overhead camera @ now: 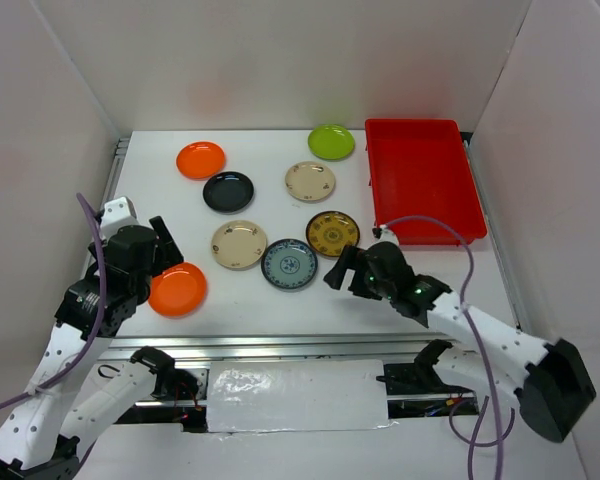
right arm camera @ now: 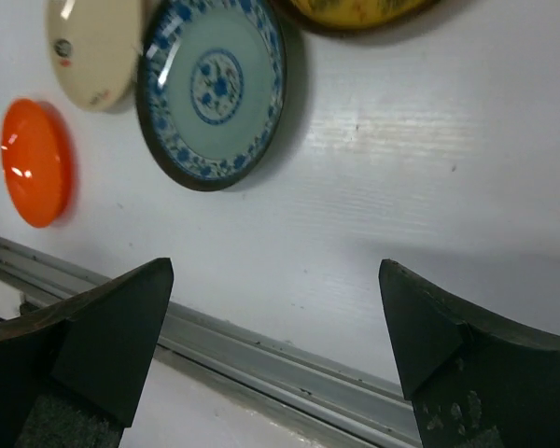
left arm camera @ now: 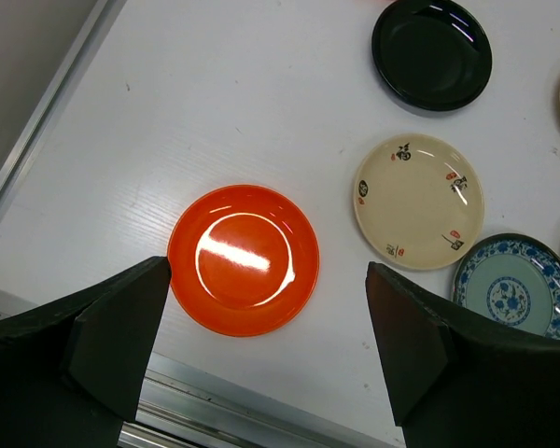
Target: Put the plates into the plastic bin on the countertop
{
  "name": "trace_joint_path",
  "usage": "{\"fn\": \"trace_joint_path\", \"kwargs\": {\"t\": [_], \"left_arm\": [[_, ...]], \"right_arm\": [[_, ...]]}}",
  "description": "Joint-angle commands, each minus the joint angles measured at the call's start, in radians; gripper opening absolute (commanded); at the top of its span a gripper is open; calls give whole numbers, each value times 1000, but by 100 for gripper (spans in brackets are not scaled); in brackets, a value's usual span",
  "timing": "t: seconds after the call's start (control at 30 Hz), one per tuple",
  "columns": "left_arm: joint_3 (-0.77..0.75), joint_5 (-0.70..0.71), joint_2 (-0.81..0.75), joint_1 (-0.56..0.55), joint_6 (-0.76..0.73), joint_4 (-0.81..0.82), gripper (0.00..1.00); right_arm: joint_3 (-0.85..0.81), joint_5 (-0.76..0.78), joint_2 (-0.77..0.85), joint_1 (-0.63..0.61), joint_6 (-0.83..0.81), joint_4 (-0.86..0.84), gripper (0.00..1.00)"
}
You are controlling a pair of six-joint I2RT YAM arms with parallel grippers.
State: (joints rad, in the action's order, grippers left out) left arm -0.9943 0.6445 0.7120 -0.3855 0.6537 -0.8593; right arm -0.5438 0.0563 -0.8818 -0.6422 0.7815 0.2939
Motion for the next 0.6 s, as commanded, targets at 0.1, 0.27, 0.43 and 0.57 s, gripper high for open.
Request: {"fn": "trace_joint_path", "kwargs": {"t": [0.1, 0.27, 0.43, 0.57], "left_arm": [[0, -31, 20, 4, -34, 42, 99], [5, -36, 12, 2, -39, 49, 99], [5, -39, 7, 4, -40, 51, 99], [5, -43, 12, 2, -42, 51, 99]], "right_arm": [[62, 20, -265, -62, 219, -444, 93], [44, 37, -471, -76, 285, -570, 82], [-2, 19, -630, -70, 318, -616, 64], [-25, 14, -694, -67, 349, -639, 53]]}}
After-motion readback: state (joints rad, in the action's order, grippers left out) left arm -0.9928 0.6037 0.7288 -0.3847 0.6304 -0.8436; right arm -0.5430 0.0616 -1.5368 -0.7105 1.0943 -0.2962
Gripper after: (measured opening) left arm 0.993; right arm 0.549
